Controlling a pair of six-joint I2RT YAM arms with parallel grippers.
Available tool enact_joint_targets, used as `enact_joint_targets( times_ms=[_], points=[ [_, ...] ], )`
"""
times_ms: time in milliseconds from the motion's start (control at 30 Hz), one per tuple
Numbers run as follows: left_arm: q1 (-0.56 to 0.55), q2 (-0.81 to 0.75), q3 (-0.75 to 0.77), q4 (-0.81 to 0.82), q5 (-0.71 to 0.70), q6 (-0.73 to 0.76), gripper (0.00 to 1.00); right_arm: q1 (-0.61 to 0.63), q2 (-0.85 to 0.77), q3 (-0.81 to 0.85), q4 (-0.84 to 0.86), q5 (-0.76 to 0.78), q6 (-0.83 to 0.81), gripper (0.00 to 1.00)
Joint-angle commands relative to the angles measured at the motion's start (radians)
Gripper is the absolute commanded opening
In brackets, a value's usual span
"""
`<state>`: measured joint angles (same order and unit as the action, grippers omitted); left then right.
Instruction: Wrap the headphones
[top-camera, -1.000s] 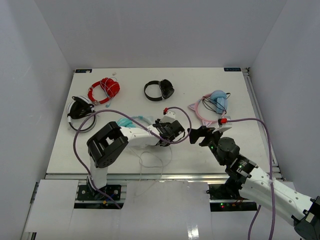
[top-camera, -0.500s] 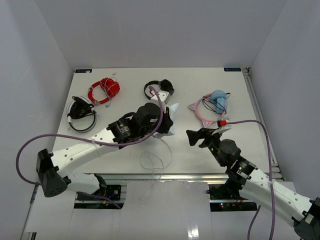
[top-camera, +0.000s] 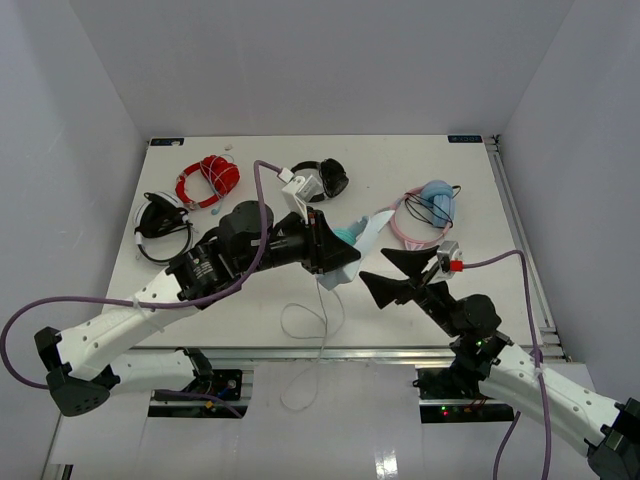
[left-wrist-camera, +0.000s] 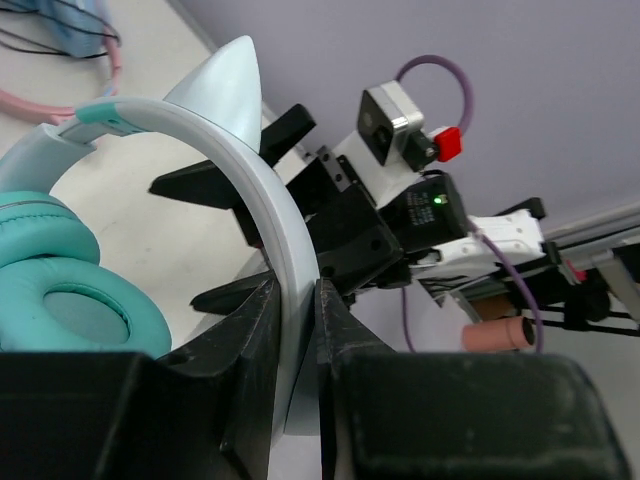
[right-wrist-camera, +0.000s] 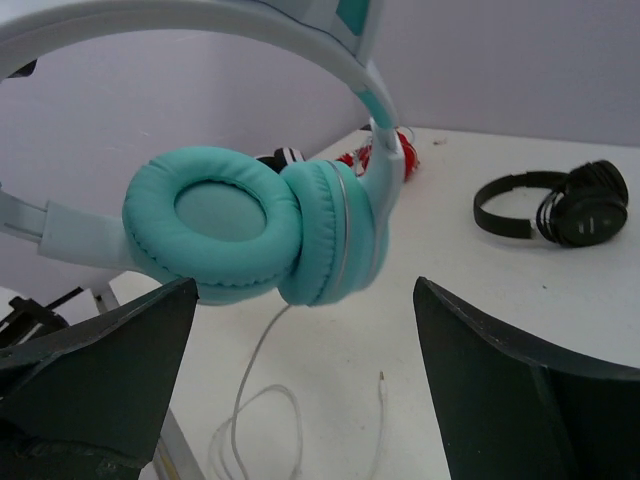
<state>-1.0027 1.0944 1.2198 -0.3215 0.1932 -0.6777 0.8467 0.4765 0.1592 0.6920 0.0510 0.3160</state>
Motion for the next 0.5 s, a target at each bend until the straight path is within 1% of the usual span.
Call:
enact_joint_targets(
  times_ms=[0,67,167,300,467],
  points=[
    [0.004,-0.032,0.023,0.138,0.15,-0.087,0.0,0.005,0.056,-0.009,0.294,-0.113,-0.025,0.95],
    [0.004,-0.037,0.018,0.151,0.159,-0.099,0.0,0.005,0.075,-0.01,0.335,-0.096,-0.027,0.94],
    [0.004,-0.053,-0.003,0.177,0.178,-0.12,0.0,0.006,0.083,-0.013,0.371,-0.021,-0.043,0.91],
    [0.004,-0.071,-0.05,0.229,0.209,-0.156,0.0,0.005,0.087,-0.004,0.389,0.043,-0.076,0.88],
    [0.004,-0.087,-0.091,0.278,0.236,-0.187,0.0,0.005,0.11,0.022,0.397,0.076,-0.108,0.8]
  ],
)
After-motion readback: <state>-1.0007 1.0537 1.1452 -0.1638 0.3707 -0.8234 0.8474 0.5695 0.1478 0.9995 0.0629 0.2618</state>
